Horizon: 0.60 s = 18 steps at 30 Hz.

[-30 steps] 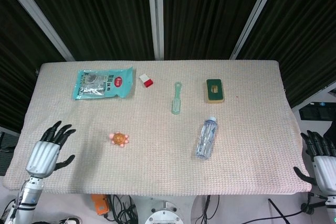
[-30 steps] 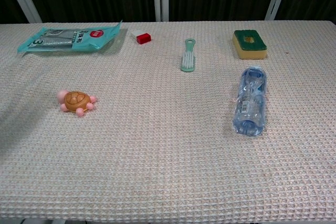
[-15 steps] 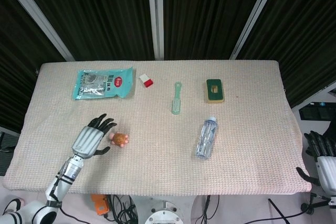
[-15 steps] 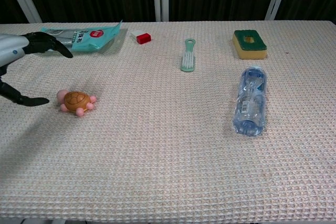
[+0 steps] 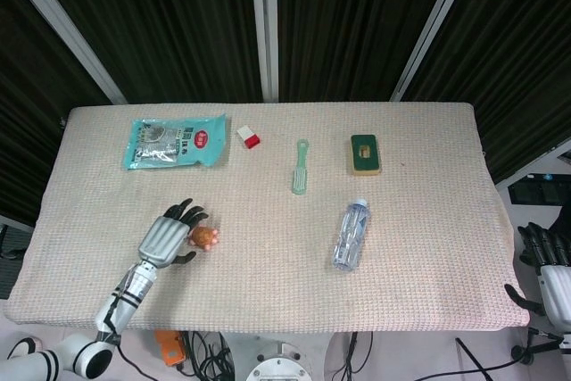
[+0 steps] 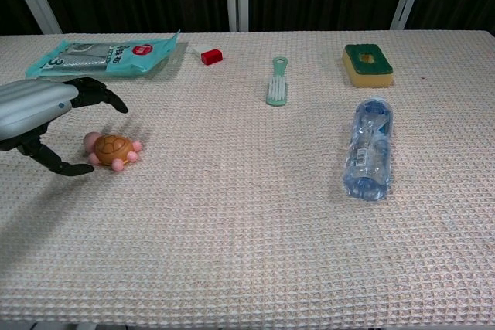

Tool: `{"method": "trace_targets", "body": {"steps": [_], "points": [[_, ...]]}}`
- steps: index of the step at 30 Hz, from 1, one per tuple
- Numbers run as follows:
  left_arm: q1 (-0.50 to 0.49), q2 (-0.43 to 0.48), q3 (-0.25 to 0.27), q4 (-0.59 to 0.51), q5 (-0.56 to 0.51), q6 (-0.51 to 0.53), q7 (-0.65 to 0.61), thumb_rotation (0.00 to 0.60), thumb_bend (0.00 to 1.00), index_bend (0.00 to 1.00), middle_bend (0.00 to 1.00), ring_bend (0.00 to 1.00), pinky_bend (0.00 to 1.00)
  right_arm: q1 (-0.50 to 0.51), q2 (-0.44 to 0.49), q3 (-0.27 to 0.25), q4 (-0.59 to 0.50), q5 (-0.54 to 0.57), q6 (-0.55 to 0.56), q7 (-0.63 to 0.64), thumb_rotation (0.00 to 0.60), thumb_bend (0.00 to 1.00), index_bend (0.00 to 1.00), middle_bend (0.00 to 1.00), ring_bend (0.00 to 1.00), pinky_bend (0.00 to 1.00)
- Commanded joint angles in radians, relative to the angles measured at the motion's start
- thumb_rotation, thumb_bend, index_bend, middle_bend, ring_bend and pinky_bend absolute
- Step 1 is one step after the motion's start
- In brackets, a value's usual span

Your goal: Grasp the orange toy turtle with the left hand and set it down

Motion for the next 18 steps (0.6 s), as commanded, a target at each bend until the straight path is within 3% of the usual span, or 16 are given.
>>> {"method": "trace_targets", "body": {"steps": [1, 10, 18], "points": [[-0.011, -0.011, 0.001, 0.015, -0.002, -0.005, -0.004, 0.600, 0.20, 0.21, 0.17, 0.03, 0.19, 0.000, 0.000, 0.000, 0.002, 0.003, -0.002, 0.003, 0.600, 0.13, 0.00, 0.00, 0.00, 0.00], [-0.036, -0.039, 0.014, 0.065, 0.005, -0.011, -0.035, 0.600, 0.25, 0.30, 0.25, 0.05, 0.21, 0.001, -0.001, 0.003, 0.015, 0.014, -0.011, 0.016, 0.600, 0.13, 0.00, 0.00, 0.00, 0.00], [-0.041, -0.056, 0.020, 0.089, -0.012, -0.009, -0.032, 0.600, 0.38, 0.38, 0.34, 0.11, 0.25, 0.000, -0.002, 0.003, 0.025, 0.019, -0.015, 0.024, 0.600, 0.13, 0.00, 0.00, 0.00, 0.00]]}}
